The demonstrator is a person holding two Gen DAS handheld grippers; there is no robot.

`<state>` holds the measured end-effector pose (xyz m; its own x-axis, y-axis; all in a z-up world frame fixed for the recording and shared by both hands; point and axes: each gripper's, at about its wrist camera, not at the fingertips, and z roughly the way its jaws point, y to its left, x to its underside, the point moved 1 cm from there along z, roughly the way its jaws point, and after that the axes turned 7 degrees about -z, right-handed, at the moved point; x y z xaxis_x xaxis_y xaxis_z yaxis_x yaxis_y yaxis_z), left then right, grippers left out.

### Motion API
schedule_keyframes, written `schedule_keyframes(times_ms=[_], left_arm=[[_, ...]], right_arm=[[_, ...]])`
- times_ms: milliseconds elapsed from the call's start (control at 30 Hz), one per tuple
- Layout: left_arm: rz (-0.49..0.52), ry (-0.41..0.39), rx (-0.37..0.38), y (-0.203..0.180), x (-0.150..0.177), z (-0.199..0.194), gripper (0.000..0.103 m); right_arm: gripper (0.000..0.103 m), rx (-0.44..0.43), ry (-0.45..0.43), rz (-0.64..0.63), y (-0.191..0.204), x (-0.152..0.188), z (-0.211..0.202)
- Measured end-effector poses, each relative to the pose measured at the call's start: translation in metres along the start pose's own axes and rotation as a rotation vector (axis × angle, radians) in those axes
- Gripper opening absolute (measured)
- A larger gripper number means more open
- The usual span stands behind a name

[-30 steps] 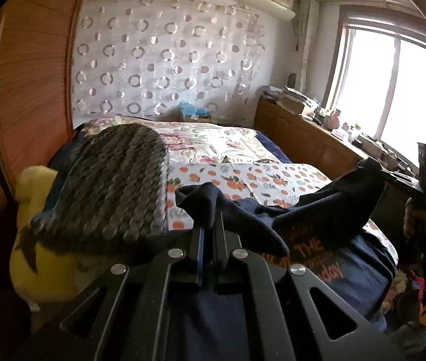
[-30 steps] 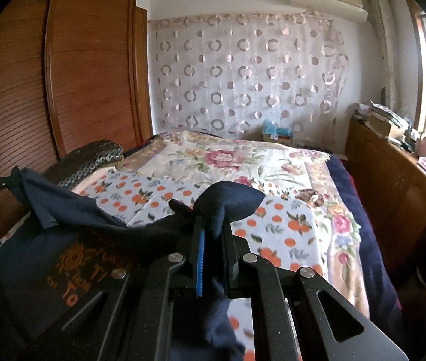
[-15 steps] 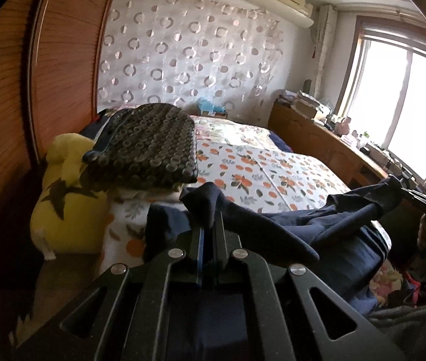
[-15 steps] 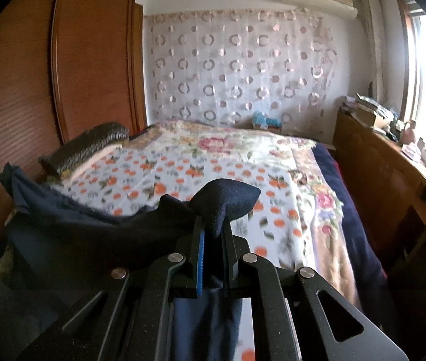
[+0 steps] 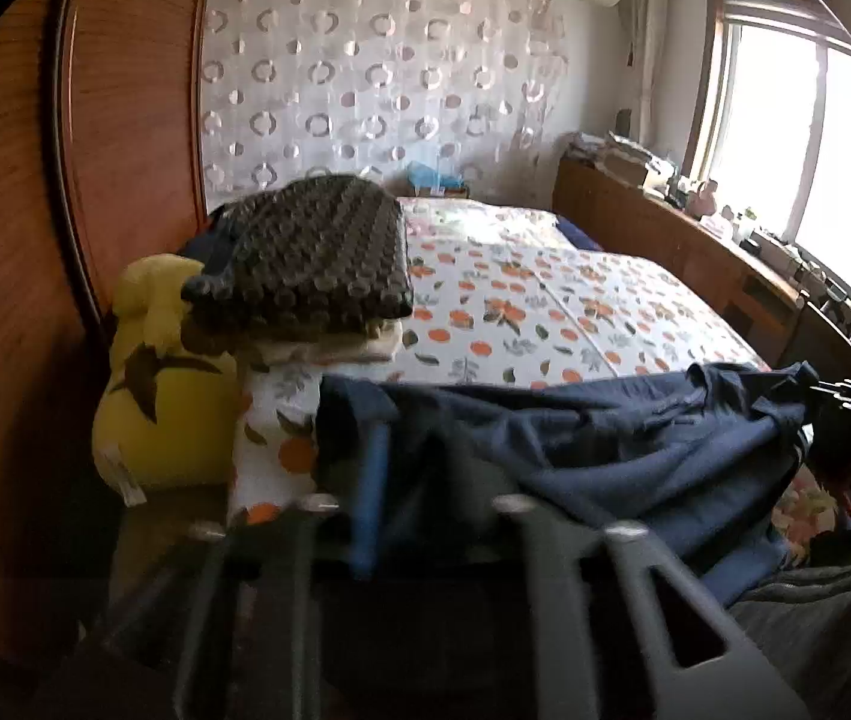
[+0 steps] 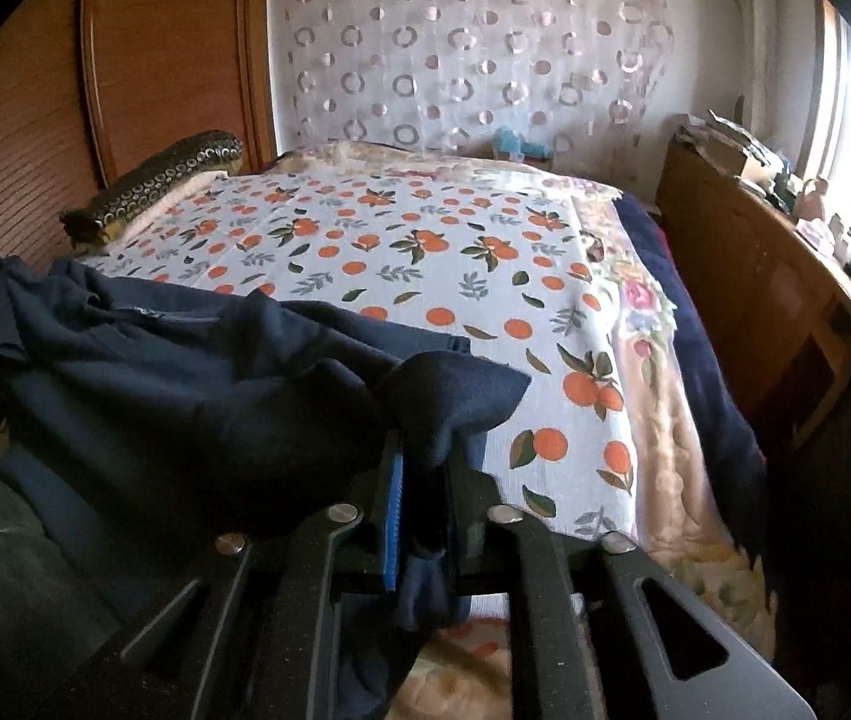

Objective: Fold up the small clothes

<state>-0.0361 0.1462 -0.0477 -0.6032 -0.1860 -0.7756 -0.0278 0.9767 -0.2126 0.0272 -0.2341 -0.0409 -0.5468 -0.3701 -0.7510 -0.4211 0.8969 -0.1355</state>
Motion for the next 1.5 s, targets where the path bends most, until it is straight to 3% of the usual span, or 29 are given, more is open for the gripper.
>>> schedule_keyframes(times_ms=[33,100,167,333,500,667,833,1067,1233,1500], left_arm=[[0.002,-0.020,0.004,0.000,-0.004,-0.003,0.045],[0.003,-0.030,0.005,0.001,-0.009,-0.003,0.048],[0.004,-0.036,-0.002,0.003,-0.015,0.003,0.060],[0.022,-0.025,-0.005,0.005,-0.028,0.025,0.063],[0.039,-0.001,-0.029,0.008,-0.045,0.056,0.064],[0.046,0.083,-0.048,0.018,-0.050,0.096,0.064],[0.026,0.165,-0.072,0.028,-0.036,0.122,0.064],[0.000,0.230,-0.072,0.037,-0.012,0.134,0.064],[0.007,0.236,-0.078,0.035,-0.012,0.132,0.064],[0.019,0.241,-0.082,0.033,-0.013,0.135,0.064]], right_arm=[[0.041,0.004,-0.005,0.013,-0.002,-0.004,-0.002],[0.042,-0.002,-0.028,0.038,-0.004,-0.011,-0.009],[0.042,-0.006,-0.048,0.051,-0.002,-0.014,-0.016],[0.043,0.016,-0.086,0.028,-0.006,-0.033,-0.016],[0.043,0.009,-0.079,0.011,-0.012,-0.053,0.010],[0.043,-0.033,-0.040,0.037,-0.018,-0.066,0.051],[0.043,-0.070,0.009,0.042,-0.025,-0.067,0.075],[0.044,-0.108,0.098,0.039,-0.029,-0.062,0.096],[0.054,-0.050,0.148,0.061,-0.038,-0.059,0.104],[0.054,-0.095,0.139,0.045,-0.033,-0.063,0.104]])
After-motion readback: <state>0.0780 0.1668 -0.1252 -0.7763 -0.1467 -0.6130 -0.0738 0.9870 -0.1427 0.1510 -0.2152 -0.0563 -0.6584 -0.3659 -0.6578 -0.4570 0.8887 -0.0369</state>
